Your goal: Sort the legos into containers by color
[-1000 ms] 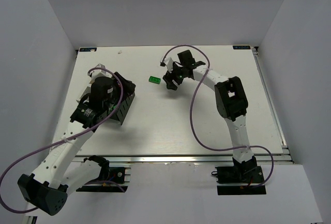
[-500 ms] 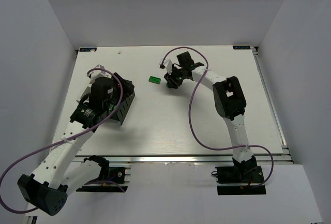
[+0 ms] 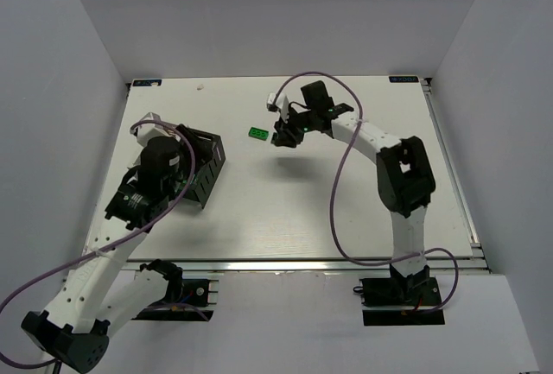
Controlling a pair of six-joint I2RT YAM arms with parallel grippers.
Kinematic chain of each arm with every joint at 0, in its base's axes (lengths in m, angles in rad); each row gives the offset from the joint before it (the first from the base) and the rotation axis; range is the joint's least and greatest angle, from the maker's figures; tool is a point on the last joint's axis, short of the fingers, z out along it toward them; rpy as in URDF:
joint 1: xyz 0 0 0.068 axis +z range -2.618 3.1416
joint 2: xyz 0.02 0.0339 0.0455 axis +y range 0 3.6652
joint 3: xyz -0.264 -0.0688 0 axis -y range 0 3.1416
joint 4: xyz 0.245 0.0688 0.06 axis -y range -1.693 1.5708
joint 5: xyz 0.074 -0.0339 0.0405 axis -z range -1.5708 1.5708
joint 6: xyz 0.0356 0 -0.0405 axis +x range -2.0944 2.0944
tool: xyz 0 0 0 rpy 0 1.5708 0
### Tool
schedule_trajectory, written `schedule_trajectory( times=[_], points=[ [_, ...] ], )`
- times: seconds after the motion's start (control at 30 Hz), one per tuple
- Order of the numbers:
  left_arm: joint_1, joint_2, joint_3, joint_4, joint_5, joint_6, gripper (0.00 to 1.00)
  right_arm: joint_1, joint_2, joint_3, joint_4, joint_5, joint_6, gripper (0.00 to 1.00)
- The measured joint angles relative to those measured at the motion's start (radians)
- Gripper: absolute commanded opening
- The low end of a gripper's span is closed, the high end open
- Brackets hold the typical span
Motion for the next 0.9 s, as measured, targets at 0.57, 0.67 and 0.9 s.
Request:
schedule_trajectory(
  times=[0.57, 0.67, 0.9],
  points=[
    [0.000, -0.147, -0.013, -0.097, -0.119, -0.001, 0.86, 0.412, -0.102, 0.016, 0.322, -0.109, 0.208, 0.06],
    [0.000, -0.172, -0.023, -0.106, -0.132, -0.003, 0.86, 0.431, -0.029, 0.080, 0.361, -0.067, 0.266, 0.06],
    [0.000, -0.203, -0.040, -0.133, -0.163, -0.008, 0.87, 0.461, 0.070, 0.156, 0.429, 0.007, 0.365, 0.15]
  ],
)
